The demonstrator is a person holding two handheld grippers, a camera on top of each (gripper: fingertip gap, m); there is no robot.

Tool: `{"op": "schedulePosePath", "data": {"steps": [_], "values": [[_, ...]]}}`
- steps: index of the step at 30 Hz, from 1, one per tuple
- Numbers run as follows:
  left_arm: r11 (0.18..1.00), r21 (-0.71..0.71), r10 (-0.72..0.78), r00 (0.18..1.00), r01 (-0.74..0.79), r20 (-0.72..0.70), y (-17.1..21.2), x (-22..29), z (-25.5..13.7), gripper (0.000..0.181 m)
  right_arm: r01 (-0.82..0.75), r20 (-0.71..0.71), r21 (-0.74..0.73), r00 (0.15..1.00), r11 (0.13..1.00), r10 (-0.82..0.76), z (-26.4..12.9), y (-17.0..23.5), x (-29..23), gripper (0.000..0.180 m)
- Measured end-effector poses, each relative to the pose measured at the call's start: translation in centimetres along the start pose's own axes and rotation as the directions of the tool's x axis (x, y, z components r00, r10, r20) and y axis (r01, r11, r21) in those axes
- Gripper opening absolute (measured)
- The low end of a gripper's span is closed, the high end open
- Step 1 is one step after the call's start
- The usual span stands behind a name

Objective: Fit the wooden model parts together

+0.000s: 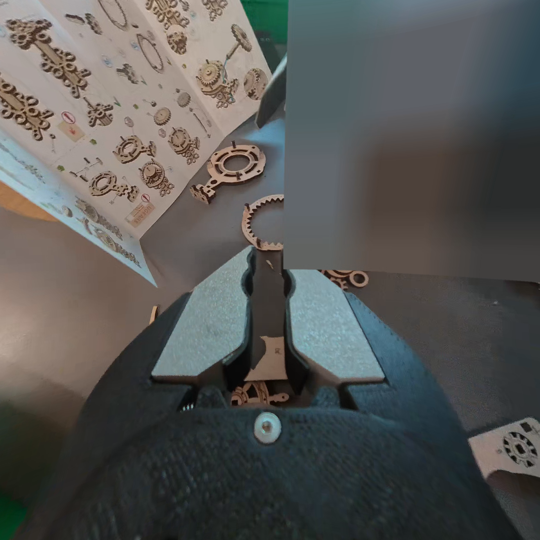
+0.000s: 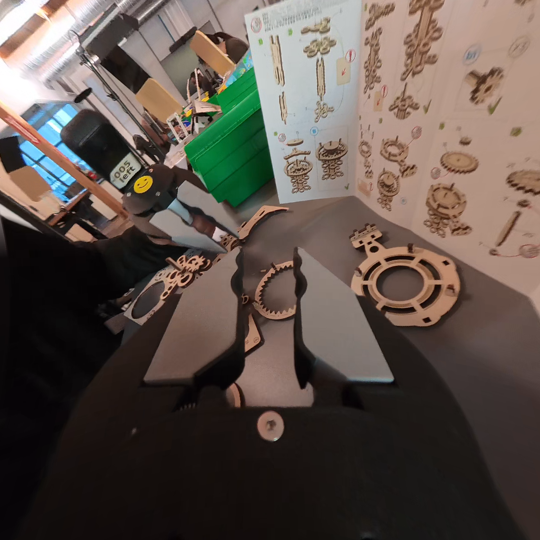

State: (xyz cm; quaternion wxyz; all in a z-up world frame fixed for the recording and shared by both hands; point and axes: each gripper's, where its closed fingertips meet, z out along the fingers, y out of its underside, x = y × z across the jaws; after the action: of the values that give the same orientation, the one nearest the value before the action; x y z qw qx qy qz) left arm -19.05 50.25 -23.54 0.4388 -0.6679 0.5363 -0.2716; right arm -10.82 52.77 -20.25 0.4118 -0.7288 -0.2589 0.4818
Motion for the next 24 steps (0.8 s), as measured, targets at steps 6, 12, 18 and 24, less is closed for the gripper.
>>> {"op": "schedulePosePath", "data": {"steps": [6, 12, 18, 24], "values": [[0.990, -0.041, 0.139, 0.990, -0.138, 0.024, 0.4, 1.1, 0.4, 0.012, -0.002, -0.054, -0.070, 0.999, 0.998, -0.002, -0.3, 0.7, 0.8, 0.032], [0.977, 0.027, 0.209, 0.973, -0.213, 0.095, -0.4, 1.1, -0.3, 0.010, -0.075, -0.125, -0.079, 0.990, 0.994, 0.064, -1.1, 1.2, 2.5, 0.034], [0.973, 0.096, 0.202, 0.975, -0.211, 0.094, -1.1, 1.3, -1.1, 0.008, -0.107, -0.116, -0.094, 0.989, 0.990, 0.096, -1.6, 0.9, 2.9, 0.037], [0.979, 0.158, 0.116, 0.988, -0.131, 0.101, -1.7, 0.4, -1.8, 0.006, -0.124, -0.040, -0.112, 0.992, 0.986, 0.120, -1.7, 0.5, 1.4, 0.037]]}}
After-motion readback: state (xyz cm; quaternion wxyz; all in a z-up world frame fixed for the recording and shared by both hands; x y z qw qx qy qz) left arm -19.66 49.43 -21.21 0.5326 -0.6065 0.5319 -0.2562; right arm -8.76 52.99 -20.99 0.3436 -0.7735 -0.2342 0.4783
